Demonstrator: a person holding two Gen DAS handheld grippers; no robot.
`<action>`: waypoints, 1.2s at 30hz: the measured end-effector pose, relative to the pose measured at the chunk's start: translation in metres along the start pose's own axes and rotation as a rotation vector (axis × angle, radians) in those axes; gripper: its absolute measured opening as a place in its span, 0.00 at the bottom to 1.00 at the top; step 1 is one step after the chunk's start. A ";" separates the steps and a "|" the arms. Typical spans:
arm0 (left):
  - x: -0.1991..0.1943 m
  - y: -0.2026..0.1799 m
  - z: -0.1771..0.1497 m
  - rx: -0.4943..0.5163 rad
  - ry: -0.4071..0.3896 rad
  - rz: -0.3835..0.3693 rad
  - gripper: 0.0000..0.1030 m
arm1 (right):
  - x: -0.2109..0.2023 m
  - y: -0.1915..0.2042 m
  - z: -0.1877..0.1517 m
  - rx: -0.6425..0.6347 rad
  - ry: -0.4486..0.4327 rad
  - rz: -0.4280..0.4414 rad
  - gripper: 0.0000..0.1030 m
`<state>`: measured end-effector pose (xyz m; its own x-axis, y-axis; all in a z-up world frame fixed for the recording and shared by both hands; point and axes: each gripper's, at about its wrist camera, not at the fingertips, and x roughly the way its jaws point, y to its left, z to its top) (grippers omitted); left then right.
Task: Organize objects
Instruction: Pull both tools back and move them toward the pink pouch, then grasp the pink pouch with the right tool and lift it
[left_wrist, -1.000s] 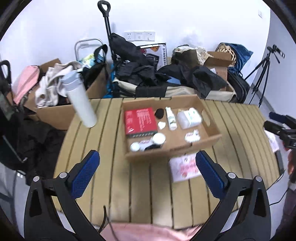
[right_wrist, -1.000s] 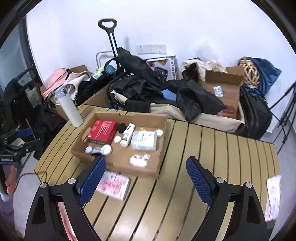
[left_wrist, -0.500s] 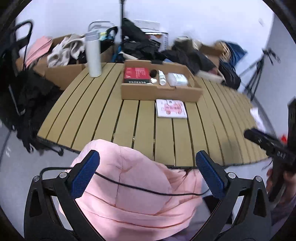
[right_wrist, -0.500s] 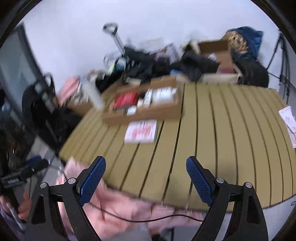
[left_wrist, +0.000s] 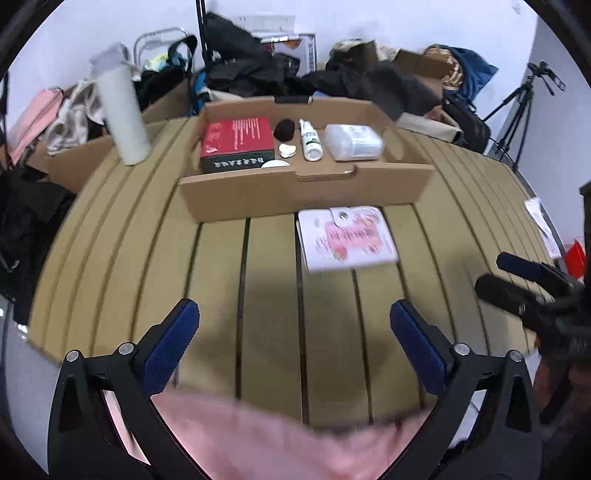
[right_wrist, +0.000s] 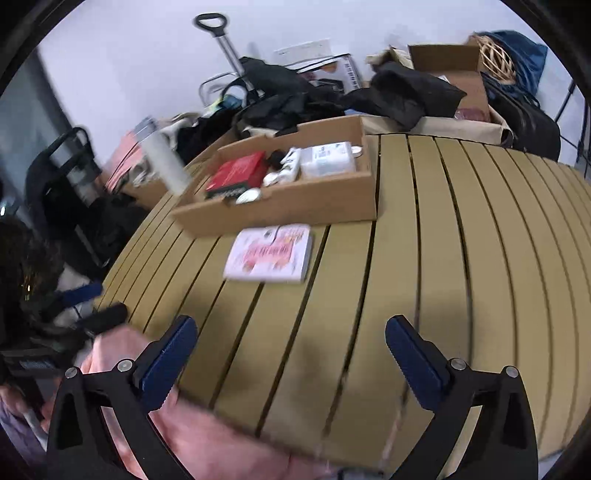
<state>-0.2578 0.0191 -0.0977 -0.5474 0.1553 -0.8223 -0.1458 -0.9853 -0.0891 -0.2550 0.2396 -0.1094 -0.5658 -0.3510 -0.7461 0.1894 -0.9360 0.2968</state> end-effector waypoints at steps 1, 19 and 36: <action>0.014 0.004 0.007 -0.027 0.016 -0.026 0.93 | 0.010 0.001 0.004 -0.010 -0.003 -0.010 0.99; 0.105 0.014 0.027 -0.156 0.108 -0.257 0.30 | 0.125 0.001 0.035 -0.055 0.056 0.005 0.50; -0.012 -0.058 -0.037 -0.112 0.072 -0.343 0.25 | -0.037 0.004 -0.035 -0.049 -0.017 0.017 0.23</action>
<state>-0.2122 0.0720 -0.1032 -0.4225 0.4763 -0.7712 -0.2170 -0.8792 -0.4241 -0.2055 0.2483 -0.1015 -0.5760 -0.3669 -0.7305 0.2376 -0.9302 0.2798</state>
